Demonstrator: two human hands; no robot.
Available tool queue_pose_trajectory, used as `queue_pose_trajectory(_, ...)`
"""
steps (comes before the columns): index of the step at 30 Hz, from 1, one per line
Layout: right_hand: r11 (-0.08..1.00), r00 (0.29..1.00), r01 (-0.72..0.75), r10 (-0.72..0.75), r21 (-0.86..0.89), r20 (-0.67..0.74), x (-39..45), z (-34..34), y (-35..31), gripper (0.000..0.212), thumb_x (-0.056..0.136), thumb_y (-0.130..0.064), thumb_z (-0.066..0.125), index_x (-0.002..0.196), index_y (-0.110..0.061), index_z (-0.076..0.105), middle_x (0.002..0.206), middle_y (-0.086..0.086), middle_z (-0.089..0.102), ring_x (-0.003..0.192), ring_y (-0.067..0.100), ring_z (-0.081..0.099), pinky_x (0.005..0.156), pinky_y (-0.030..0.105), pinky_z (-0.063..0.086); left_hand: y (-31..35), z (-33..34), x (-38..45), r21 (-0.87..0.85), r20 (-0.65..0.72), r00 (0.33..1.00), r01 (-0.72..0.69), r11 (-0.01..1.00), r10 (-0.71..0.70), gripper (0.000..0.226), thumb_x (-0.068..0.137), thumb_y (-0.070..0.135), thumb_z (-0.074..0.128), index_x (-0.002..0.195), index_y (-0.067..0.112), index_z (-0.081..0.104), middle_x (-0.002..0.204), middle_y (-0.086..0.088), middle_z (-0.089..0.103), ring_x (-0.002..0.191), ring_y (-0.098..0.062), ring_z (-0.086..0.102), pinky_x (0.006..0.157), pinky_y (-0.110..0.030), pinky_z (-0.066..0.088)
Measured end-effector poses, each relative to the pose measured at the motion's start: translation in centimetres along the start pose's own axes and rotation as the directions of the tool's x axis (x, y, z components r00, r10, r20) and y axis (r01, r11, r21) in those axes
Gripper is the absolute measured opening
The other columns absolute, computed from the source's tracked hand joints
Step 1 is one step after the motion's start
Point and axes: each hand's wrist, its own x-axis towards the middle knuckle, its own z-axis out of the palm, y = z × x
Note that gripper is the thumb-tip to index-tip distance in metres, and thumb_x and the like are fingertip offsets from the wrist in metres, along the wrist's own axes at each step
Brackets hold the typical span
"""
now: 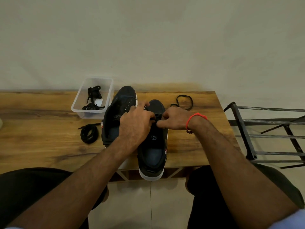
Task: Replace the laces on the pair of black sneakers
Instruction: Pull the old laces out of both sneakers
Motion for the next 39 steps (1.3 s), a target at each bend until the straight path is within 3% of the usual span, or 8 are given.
queue_pose_trajectory(7,0.997,0.996,-0.013,0.006,0.076,0.086,-0.4,-1.1,1.2,0.030,0.096,-0.036,0.056,0.090,-0.008,0.066,0.080,0.007,0.055,0.072,0.022,0.051,0.064,0.036,0.043,-0.4,0.5,0.3,-0.052,-0.028,0.997,-0.078,0.996,0.077,0.027,0.097,0.032,0.063,0.124,0.035,0.065,0.155,0.004,0.033,0.132,-0.026,0.043,0.103,-0.048,0.043)
queue_pose_trajectory(13,0.998,0.995,0.016,-0.023,0.069,0.092,-0.3,-1.2,1.6,0.026,0.096,-0.033,0.055,0.079,-0.015,0.062,0.076,0.005,0.053,0.072,0.021,0.049,0.066,0.037,0.040,0.0,1.0,0.0,-0.026,-0.013,0.996,-0.089,0.996,0.089,0.023,0.094,0.047,0.064,0.115,0.040,0.071,0.155,0.009,0.035,0.133,-0.023,0.038,0.105,-0.048,0.039)
queue_pose_trajectory(15,0.998,0.994,0.006,-0.012,0.061,0.105,-0.3,-1.3,1.8,0.027,0.097,-0.035,0.055,0.080,-0.015,0.062,0.076,0.005,0.053,0.072,0.021,0.049,0.065,0.037,0.042,-0.4,0.7,0.3,-0.241,-0.081,0.997,-0.002,0.971,-0.019,0.014,0.094,0.039,0.067,0.106,0.033,0.073,0.142,0.009,0.049,0.125,-0.019,0.046,0.099,-0.040,0.045)
queue_pose_trajectory(19,0.999,0.992,0.006,-0.011,0.039,0.125,-0.4,-1.4,1.9,0.028,0.099,-0.037,0.054,0.081,-0.019,0.064,0.082,0.005,0.058,0.076,0.021,0.054,0.067,0.036,0.048,-2.7,-1.4,1.7,-0.638,-0.155,0.904,0.217,0.739,-0.399,0.002,0.099,0.020,0.056,0.098,0.019,0.057,0.097,0.004,0.060,0.092,-0.015,0.060,0.070,-0.019,0.045)
queue_pose_trajectory(21,0.999,0.991,0.005,-0.009,0.032,0.133,-0.4,-1.4,1.9,0.027,0.100,-0.038,0.052,0.081,-0.022,0.063,0.086,0.007,0.059,0.079,0.021,0.057,0.069,0.035,0.051,-3.8,-1.8,2.0,-0.556,-0.163,0.910,0.236,0.797,-0.383,0.007,0.100,0.019,0.054,0.106,0.017,0.056,0.105,0.000,0.059,0.099,-0.019,0.059,0.079,-0.026,0.050)
queue_pose_trajectory(24,0.999,0.990,-0.001,-0.003,0.036,0.139,-0.4,-1.5,1.7,0.026,0.100,-0.037,0.051,0.079,-0.025,0.062,0.087,0.007,0.059,0.080,0.020,0.058,0.071,0.036,0.053,-3.3,-1.5,1.6,-0.312,-0.132,0.978,0.111,0.944,-0.159,0.044,0.091,0.017,0.063,0.133,0.023,0.055,0.147,-0.007,0.039,0.129,-0.029,0.042,0.104,-0.041,0.042)
queue_pose_trajectory(28,0.998,0.990,-0.005,-0.003,0.058,0.141,-0.4,-1.4,1.7,0.025,0.099,-0.036,0.051,0.082,-0.020,0.059,0.086,0.004,0.061,0.081,0.019,0.060,0.073,0.037,0.053,0.1,-0.2,0.4,-0.113,-0.008,0.996,-0.089,0.990,0.089,0.033,0.090,0.040,0.068,0.122,0.036,0.063,0.158,0.003,0.025,0.135,-0.028,0.026,0.109,-0.049,0.031)
queue_pose_trajectory(39,0.999,0.989,0.010,-0.017,0.053,0.148,-0.3,-1.3,1.7,0.024,0.100,-0.034,0.051,0.083,-0.020,0.059,0.086,0.003,0.061,0.080,0.018,0.062,0.073,0.035,0.054,-0.7,1.1,0.7,-0.246,-0.061,0.998,0.006,0.969,-0.022,0.016,0.097,0.038,0.062,0.105,0.028,0.070,0.140,0.004,0.047,0.124,-0.024,0.041,0.102,-0.042,0.039)
